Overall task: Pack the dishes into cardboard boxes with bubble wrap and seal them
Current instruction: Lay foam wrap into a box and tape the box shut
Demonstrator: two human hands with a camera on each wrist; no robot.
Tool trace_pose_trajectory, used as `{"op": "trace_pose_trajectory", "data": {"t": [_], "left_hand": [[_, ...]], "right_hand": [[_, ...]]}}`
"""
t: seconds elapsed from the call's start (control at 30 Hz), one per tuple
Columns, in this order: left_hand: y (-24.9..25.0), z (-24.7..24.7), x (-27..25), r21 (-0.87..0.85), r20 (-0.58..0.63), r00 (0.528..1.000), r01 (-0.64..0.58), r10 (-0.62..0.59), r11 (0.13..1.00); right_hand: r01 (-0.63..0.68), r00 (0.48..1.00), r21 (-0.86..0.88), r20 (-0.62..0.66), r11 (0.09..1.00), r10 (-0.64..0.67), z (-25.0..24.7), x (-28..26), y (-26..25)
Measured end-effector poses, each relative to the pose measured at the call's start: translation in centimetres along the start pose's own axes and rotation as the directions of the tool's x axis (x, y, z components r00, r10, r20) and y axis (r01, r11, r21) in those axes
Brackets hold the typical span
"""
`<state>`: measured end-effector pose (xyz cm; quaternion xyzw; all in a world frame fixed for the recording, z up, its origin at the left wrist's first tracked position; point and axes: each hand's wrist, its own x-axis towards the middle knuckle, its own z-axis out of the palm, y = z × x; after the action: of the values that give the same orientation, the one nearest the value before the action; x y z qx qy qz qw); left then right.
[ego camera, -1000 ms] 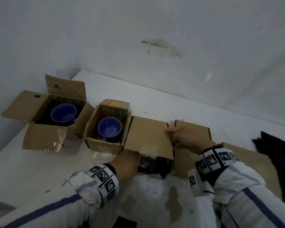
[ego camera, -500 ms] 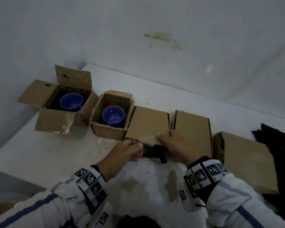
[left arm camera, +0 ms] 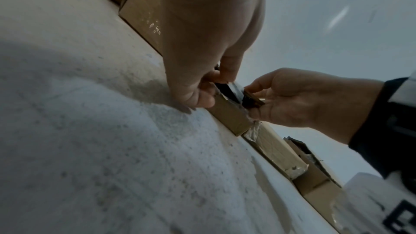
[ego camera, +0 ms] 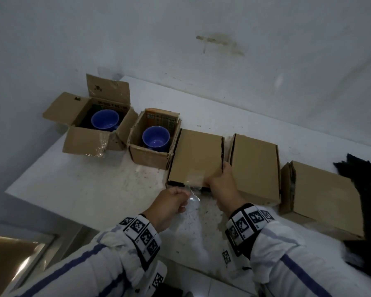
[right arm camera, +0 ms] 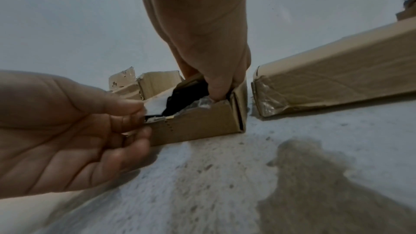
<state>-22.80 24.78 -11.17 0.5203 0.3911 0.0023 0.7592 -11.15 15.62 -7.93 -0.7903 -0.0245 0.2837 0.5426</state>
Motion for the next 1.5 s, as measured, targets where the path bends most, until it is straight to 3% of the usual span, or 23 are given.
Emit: {"op": "trace_pose_trajectory", "data": {"t": [0.13,0.27,0.37,0.5,0.63,0.8,0.87,0.93,1.07,1.27,1.37,1.5], "left_hand": [[-0.1,-0.2,0.7,-0.002,-0.006,1.0,0.011,-0.011,1.0],[-0.7,-0.5,1.3,0.041,-0.024,0.999,0.024,-0.023,0.999],[-1.2,-0.6,1.5,0.114,-0.042,0.999,0.017,-0.012,0.993],[-1.2,-0.3,1.6,0.198,-0.1,0.995,0.013,0.007,0.98],[-0.8,0.2,2.0,0.267,-0.171,0.985,0.014,0.033,0.964],[-0.8,0.2,1.9,0.265,-0.183,0.983,0.023,0.026,0.964],[-0.8,0.3,1.9,0.263,-0.185,0.982,0.021,0.029,0.965],[-0.8,0.3,1.8,0.268,-0.183,0.982,0.012,0.038,0.963],[-0.5,0.4,1.4,0.278,-0.135,0.99,0.0,0.039,0.961],[0.4,0.7,1.0,0.135,-0.088,0.996,0.016,-0.004,0.991],[1.1,0.7,0.7,0.052,-0.079,0.996,-0.034,0.039,0.998],[3.5,1.4,-0.4,-0.047,-0.095,0.984,-0.159,0.154,0.986]], "right_hand": [[0.015,1.0,-0.355,-0.018,0.935,-0.022,0.1,0.5,-0.3],[0.094,0.996,-0.67,0.073,0.737,-0.06,0.0,0.5,-0.8],[0.154,0.988,-0.782,0.12,0.604,-0.098,-0.1,-0.2,-0.9],[0.165,0.986,-0.836,0.136,0.524,-0.095,-0.8,-0.8,-0.4],[0.098,0.992,-0.86,0.123,0.5,0.016,-1.0,-0.7,0.0],[0.14,0.97,-0.876,0.215,0.462,0.113,-1.1,-1.7,0.8],[0.165,0.976,-0.884,0.21,0.437,0.057,-0.9,-1.9,1.7],[0.182,0.981,-0.857,0.188,0.482,-0.035,-0.8,-1.8,2.5],[0.183,0.983,-0.84,0.166,0.512,-0.079,-1.4,-1.8,2.8],[0.253,0.966,-0.842,0.19,0.476,-0.178,-2.3,-2.1,1.5],[0.329,0.938,-0.811,0.222,0.484,-0.266,-2.7,-2.4,0.1],[0.386,0.905,-0.726,0.179,0.569,-0.386,-3.8,-2.8,-2.9]]}}
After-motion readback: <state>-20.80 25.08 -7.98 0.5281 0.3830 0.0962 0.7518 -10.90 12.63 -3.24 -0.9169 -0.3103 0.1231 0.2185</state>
